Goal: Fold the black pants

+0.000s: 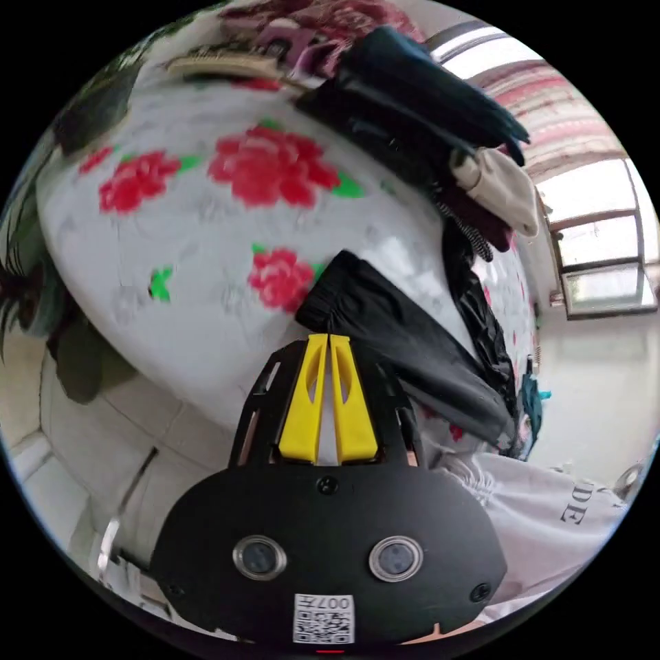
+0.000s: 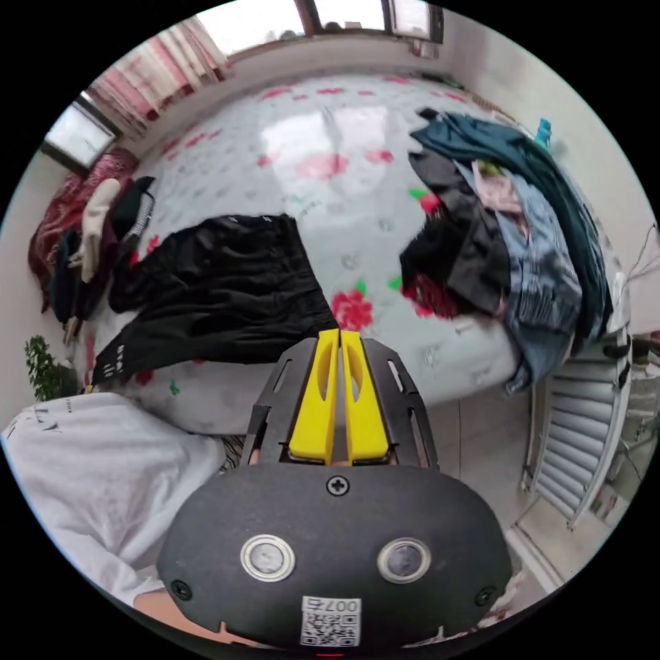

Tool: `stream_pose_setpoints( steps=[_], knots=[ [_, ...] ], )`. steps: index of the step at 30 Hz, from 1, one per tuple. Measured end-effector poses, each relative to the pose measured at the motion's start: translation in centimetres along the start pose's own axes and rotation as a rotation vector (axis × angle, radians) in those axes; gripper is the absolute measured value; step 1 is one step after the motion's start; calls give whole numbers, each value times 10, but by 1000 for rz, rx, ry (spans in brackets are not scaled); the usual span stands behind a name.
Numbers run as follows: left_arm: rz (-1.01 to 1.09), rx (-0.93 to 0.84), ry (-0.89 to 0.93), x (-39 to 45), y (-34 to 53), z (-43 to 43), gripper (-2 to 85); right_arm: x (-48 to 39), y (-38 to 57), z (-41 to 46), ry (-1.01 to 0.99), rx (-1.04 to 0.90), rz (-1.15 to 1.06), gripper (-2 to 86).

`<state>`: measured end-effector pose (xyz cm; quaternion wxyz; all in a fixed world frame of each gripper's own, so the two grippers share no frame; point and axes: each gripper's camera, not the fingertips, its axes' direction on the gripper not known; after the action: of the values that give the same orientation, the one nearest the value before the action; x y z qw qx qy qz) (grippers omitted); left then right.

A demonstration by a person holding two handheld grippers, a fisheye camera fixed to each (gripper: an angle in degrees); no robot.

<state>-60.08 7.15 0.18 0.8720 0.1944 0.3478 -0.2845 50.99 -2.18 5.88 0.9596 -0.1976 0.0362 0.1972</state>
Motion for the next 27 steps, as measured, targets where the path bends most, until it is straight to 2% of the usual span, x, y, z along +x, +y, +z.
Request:
stream_pose_setpoints(
  steps=[3, 4, 7, 9, 13, 18, 22, 25, 27],
  knots=[
    [-129, 72, 89, -25, 18, 5, 25, 23, 12, 33, 68, -63, 221, 2],
    [-140, 88, 86, -27, 20, 2, 39, 23, 14, 29, 55, -4, 245, 6],
    [-132, 141, -27, -29, 18, -23, 67, 13, 11, 9, -57, 195, 228, 22],
    [-88, 194, -104, -17, 7, -43, 67, 5, -3, 4, -180, 249, 182, 33],
    [39, 232, -60, 26, -24, -39, 69, -22, -52, 12, -326, 294, 100, 56],
    [206, 126, 71, 110, -70, 31, 82, -51, -120, 41, -337, 241, 42, 80],
    [304, 63, 54, 164, -101, 79, 84, -69, -159, 70, -187, 168, 28, 86],
    [353, 40, 35, 199, -129, 110, 89, -77, -173, 95, -165, 52, -16, 81],
    [368, 30, 24, 219, -153, 136, 97, -81, -173, 100, -145, 41, -37, 73]
  ],
)
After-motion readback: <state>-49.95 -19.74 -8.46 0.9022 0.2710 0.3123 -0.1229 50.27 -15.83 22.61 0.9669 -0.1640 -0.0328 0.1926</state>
